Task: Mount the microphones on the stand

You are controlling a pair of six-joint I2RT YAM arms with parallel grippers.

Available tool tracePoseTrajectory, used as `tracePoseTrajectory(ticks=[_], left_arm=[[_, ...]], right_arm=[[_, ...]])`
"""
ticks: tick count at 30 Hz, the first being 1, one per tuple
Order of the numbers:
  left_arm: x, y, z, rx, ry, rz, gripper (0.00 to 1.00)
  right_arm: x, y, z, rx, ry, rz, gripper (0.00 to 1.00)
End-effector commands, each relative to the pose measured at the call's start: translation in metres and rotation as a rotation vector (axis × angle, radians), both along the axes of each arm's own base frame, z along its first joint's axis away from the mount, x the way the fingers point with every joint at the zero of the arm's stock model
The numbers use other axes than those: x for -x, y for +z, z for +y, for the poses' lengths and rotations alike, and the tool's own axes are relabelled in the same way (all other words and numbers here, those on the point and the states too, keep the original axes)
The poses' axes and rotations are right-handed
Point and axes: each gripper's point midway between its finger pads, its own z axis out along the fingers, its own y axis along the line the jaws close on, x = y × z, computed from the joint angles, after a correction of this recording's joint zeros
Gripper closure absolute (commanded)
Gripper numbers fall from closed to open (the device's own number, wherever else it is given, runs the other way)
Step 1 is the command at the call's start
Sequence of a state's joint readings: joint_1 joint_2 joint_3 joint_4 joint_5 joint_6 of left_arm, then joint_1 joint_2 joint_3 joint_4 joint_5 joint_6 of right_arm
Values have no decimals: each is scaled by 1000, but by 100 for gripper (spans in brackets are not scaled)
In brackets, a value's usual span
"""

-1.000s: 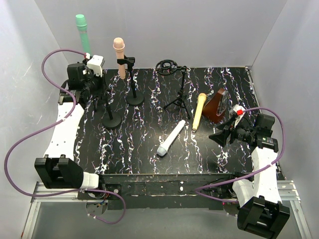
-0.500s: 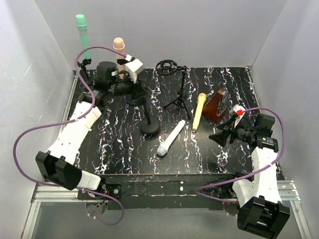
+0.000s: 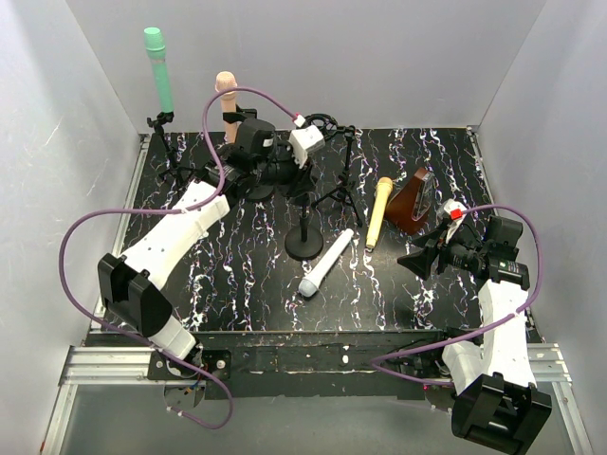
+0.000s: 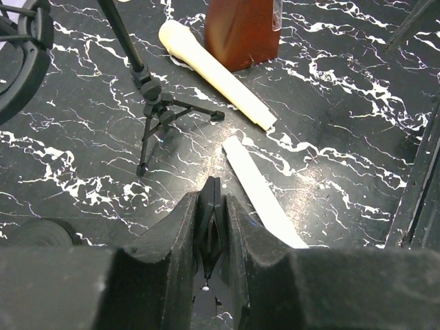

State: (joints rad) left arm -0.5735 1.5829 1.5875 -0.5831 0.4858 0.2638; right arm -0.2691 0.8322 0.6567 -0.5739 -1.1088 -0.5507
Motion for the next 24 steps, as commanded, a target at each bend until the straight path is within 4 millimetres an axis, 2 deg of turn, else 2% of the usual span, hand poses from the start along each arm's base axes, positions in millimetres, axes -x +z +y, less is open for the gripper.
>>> tracePoseTrajectory(ticks=[1, 2, 7, 12, 17, 19, 21, 24], left_arm=[[0, 34, -3, 14, 7, -105, 82], [0, 33, -2, 13, 28, -95, 72], [2, 37, 2, 36, 80, -70, 34], [5, 60, 17, 99, 171, -134, 4], [17, 89, 44, 203, 301, -186, 2], [28, 91, 50, 233, 305, -172, 2], [42, 90, 54, 251, 296, -147, 2], [61, 70, 64, 244, 308, -72, 2]], right_arm=[[-3, 3, -1, 4, 4, -31, 22], [-3, 3, -1, 2, 7, -30, 22], [-2, 2, -1, 2, 6, -28, 21], [-3, 2, -1, 6, 4, -33, 21], [-2, 3, -1, 7, 5, -36, 21], [-2, 3, -1, 7, 4, -36, 21], [-2, 2, -1, 7, 4, -34, 21], [-2, 2, -1, 8, 3, -34, 21]])
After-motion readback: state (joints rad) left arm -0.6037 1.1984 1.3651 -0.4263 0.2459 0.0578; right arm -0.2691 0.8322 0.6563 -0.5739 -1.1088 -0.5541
